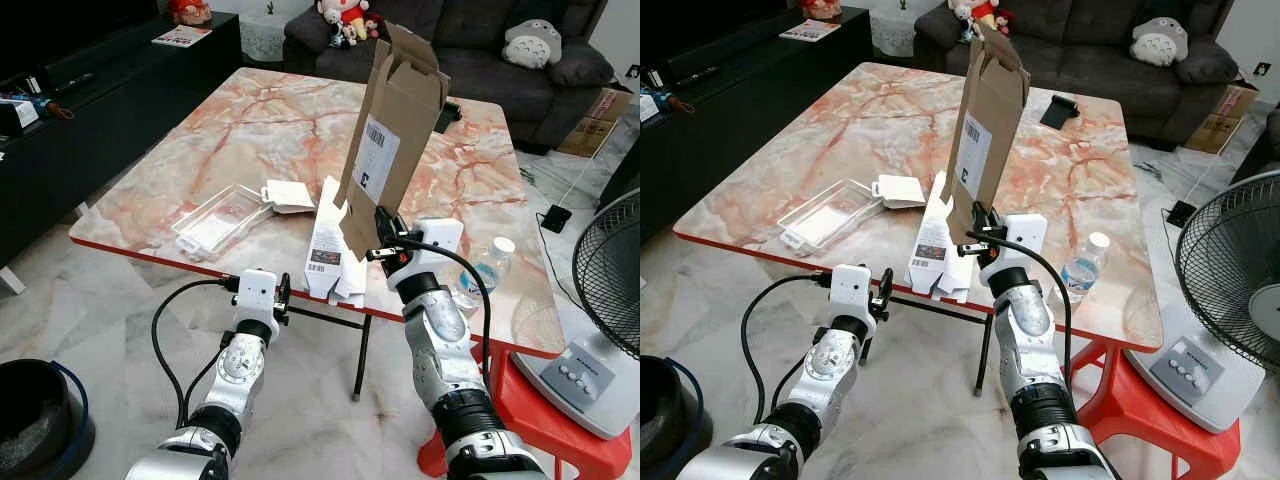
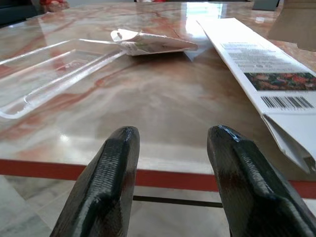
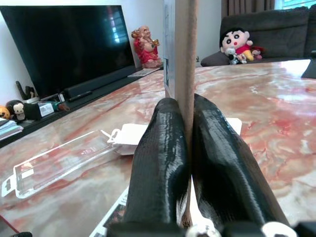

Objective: Picking trash to rubbish bin

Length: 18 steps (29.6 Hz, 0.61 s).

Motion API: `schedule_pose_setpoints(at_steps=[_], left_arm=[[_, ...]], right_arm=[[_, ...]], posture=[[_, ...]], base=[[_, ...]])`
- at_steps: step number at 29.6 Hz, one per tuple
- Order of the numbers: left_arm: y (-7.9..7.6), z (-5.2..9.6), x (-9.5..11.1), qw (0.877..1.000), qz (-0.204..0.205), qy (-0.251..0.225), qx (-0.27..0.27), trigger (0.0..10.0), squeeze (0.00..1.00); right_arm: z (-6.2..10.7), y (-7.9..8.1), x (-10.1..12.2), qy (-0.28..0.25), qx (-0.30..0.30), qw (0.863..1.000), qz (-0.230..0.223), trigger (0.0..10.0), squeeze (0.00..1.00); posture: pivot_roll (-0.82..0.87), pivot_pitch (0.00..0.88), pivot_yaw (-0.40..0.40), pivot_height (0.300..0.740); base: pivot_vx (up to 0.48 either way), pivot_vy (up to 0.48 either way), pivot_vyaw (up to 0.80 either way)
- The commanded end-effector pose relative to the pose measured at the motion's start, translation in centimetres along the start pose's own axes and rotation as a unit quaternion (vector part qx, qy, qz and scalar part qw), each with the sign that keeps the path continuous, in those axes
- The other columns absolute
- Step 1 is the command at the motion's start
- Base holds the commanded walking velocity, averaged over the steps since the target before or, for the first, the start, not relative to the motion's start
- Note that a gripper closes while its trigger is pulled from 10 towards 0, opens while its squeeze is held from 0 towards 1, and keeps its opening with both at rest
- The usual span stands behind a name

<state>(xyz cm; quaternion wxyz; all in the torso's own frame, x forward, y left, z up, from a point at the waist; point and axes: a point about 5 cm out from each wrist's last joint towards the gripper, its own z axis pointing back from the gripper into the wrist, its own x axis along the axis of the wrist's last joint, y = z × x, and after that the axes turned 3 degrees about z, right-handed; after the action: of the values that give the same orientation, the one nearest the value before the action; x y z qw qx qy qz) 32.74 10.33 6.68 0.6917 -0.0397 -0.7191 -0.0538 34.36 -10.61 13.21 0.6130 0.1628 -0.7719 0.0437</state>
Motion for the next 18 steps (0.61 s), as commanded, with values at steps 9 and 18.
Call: schedule_pose_setpoints(at_steps=[9, 18], left_arm=[[-0.52, -0.25, 0.49, 1.000, -0.003, -0.012, -0.011, 10.0, 0.00], [-0.53, -0.25, 0.49, 1.000, -0.004, -0.012, -0.012, 10.0, 0.00]], right_arm=[[-0.06, -0.50, 0.18, -0.004, -0.009, 1.000, -0.001, 10.0, 0.00], [-0.04, -0.59, 0.22, -0.005, -0.011, 1.000, -0.001, 10.0, 0.00]], posture=[[-0.06, 0.041, -0.051, 0.740], [-0.06, 0.045, -0.049, 0.740]], base=[[-0.313, 0.000, 0.00], [-0.312, 0.000, 0.00]])
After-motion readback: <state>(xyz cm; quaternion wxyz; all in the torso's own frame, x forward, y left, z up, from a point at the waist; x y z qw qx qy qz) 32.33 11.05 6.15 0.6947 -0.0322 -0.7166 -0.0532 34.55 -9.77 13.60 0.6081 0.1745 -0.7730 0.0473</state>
